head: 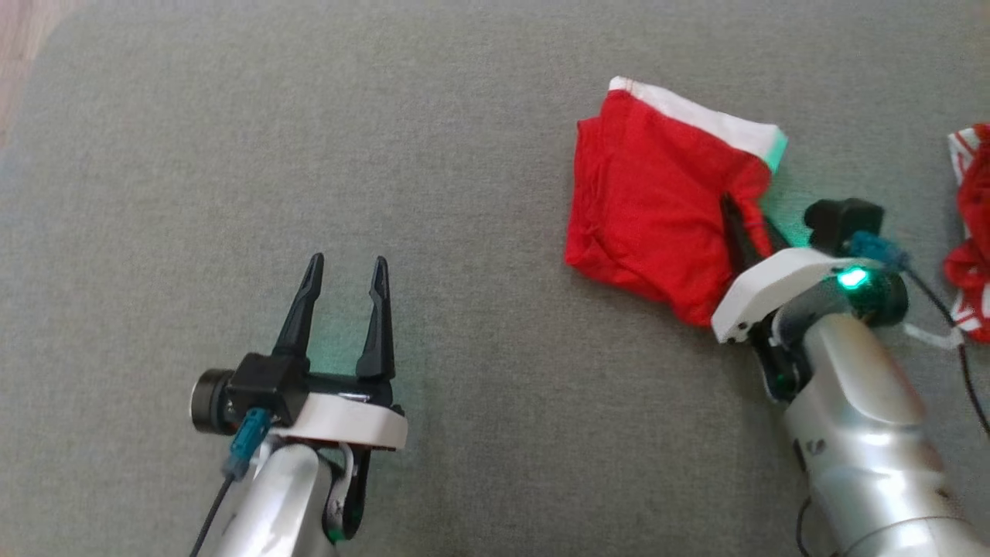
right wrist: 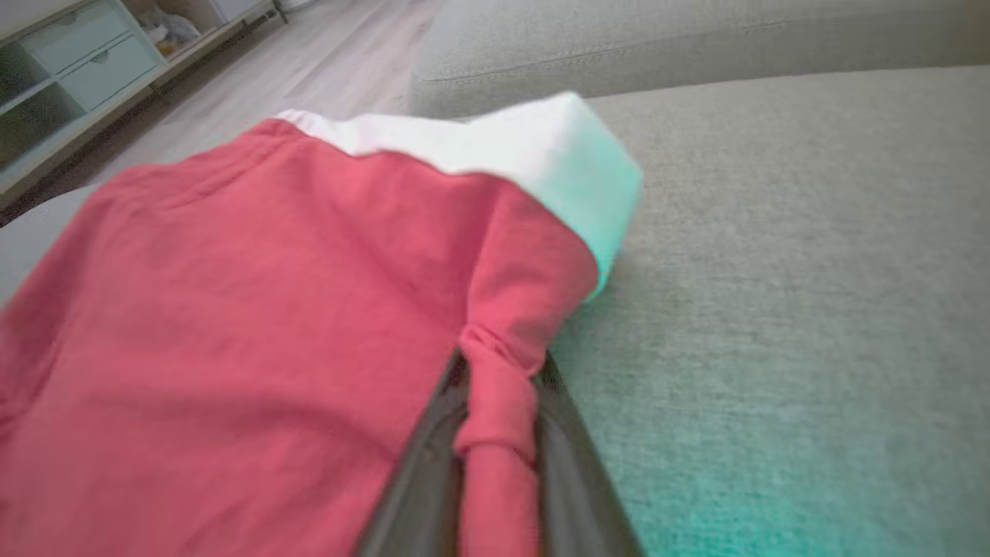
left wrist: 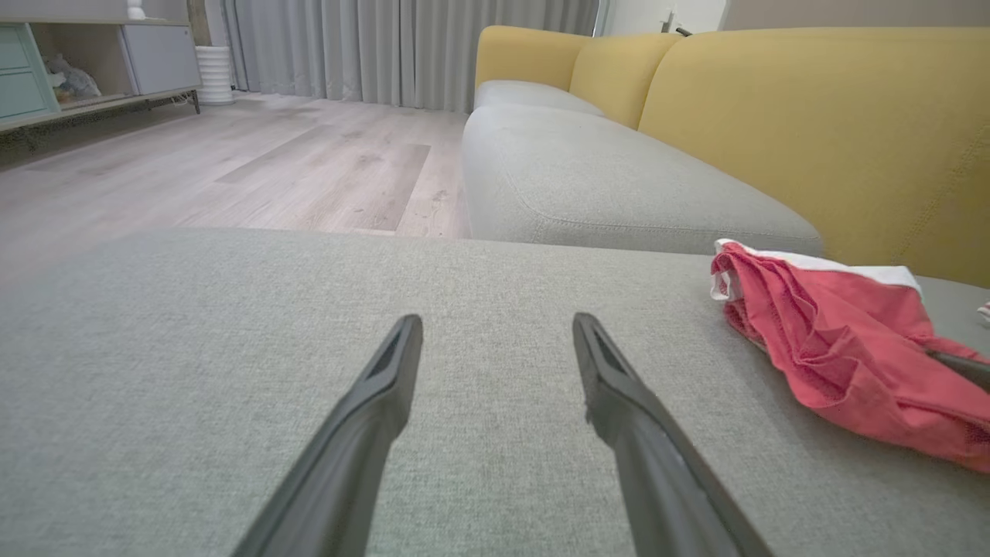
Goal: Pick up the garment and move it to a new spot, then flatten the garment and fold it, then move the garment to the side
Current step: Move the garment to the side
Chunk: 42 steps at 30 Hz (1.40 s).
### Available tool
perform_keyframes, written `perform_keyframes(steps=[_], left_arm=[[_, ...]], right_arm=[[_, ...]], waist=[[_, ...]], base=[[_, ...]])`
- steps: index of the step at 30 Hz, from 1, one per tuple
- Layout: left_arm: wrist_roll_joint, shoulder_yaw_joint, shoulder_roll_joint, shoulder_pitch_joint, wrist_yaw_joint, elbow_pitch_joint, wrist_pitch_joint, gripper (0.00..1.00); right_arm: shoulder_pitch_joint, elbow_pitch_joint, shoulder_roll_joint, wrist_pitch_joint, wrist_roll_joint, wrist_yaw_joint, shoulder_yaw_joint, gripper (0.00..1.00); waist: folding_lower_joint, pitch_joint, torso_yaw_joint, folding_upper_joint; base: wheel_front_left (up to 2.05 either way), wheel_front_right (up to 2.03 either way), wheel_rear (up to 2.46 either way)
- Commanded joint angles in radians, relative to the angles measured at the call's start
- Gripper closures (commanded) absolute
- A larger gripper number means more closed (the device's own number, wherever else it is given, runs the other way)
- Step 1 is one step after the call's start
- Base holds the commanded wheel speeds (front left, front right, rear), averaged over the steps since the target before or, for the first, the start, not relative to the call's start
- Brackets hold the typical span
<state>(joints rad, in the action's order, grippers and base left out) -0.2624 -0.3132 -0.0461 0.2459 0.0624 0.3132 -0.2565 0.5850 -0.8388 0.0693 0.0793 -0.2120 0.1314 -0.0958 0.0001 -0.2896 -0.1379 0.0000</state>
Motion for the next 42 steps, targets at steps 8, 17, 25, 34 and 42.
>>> perform_keyframes(steps=[8,17,25,34,42], left_arm=[[0.024,0.062,-0.004,-0.002,0.000,-0.027,-0.005,0.00],[0.026,0.084,-0.004,-0.030,-0.001,-0.026,-0.005,0.00],[0.028,0.094,-0.004,-0.045,-0.003,-0.031,-0.005,0.00],[0.033,0.084,-0.004,-0.017,-0.012,-0.037,-0.005,0.00],[0.038,0.086,-0.004,0.023,-0.019,-0.041,-0.005,0.00]], right_arm=[[0.031,0.031,-0.018,0.071,0.177,-0.001,-0.015,1.00],[0.016,0.181,0.159,-0.050,0.247,-0.001,-0.138,1.00],[-0.020,0.369,0.479,-0.215,0.084,-0.001,-0.283,1.00],[-0.018,0.389,0.679,-0.275,0.040,-0.001,-0.248,1.00],[0.007,0.246,0.710,-0.254,0.172,-0.001,-0.122,1.00]], waist=[[-0.0001,0.063,0.073,0.0000],[-0.0001,0.117,0.140,0.0000],[-0.0001,0.120,0.171,0.0000],[-0.0001,0.042,0.172,0.0000],[-0.0001,-0.031,0.146,0.0000]], base=[[0.00,0.00,0.00],[0.00,0.00,0.00],[0.00,0.00,0.00],[0.00,0.00,0.00],[0.00,0.00,0.00]])
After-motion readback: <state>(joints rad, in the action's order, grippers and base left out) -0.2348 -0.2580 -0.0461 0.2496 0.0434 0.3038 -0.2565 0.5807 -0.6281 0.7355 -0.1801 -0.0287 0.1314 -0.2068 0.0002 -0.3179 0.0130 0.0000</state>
